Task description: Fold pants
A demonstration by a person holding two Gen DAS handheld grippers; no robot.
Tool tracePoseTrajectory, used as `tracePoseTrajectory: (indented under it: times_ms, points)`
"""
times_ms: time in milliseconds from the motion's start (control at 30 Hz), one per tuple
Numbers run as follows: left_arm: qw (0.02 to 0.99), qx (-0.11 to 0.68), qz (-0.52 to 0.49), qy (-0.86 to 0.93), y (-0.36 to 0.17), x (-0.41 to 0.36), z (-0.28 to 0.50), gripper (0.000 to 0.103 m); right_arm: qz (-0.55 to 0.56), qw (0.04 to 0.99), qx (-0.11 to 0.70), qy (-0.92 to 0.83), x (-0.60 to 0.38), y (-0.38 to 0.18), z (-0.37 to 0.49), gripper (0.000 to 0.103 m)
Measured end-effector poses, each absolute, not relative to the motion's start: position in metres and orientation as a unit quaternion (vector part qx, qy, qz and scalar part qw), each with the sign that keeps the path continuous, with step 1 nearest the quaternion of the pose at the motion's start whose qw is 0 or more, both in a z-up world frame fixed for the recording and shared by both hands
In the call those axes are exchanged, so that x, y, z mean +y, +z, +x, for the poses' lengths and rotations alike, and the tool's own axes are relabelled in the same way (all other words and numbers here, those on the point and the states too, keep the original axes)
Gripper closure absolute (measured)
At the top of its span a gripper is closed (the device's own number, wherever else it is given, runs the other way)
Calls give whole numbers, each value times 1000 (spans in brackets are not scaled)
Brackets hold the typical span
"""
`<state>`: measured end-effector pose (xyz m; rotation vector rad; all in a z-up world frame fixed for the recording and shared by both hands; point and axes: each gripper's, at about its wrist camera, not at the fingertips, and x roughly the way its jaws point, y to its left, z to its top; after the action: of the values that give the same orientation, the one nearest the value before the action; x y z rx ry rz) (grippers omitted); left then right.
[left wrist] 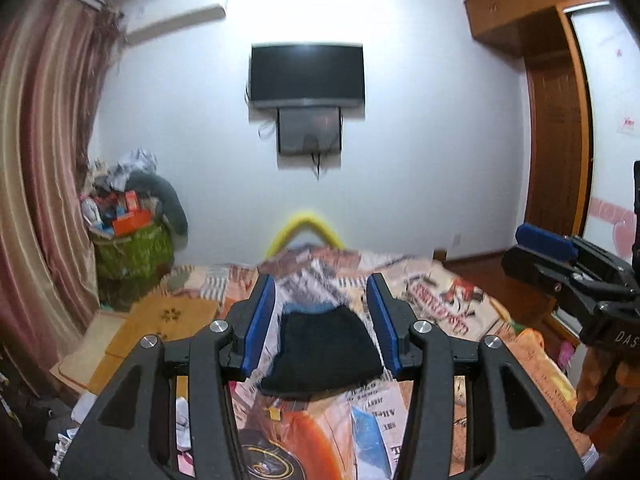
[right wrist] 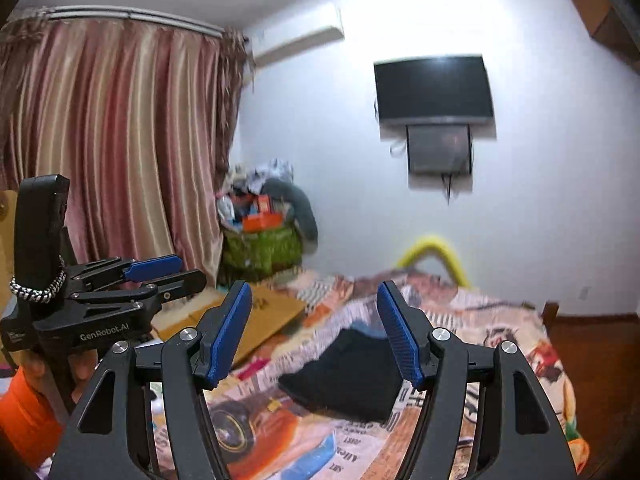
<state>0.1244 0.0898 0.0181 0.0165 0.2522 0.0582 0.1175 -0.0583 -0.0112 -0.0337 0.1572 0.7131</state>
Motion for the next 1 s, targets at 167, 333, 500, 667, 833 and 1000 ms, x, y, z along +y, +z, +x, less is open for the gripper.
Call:
tracePoseTrajectory:
  times_ms: [167, 333, 500, 667, 833, 1000]
  points:
    - [997, 71, 14, 34, 26, 77, 79, 37, 5, 936, 46, 350, -66, -5, 87, 42]
    - [997, 54, 21, 46, 22, 66, 55, 8, 12, 940, 35, 338, -68, -8, 70, 33]
    - [997, 49, 12, 53, 19, 65, 45, 1, 24, 945, 32, 326, -71, -9, 65, 15]
    - [997, 57, 9, 49, 16, 66, 43, 1, 30, 948, 37, 314, -75, -12, 62, 0]
    - [997, 57, 4, 49, 16, 65, 41, 0, 34, 949, 51, 308, -77, -18, 62, 0]
    - [997, 56, 2, 51, 14, 65, 42, 0, 31, 949, 55, 309, -77, -21, 61, 0]
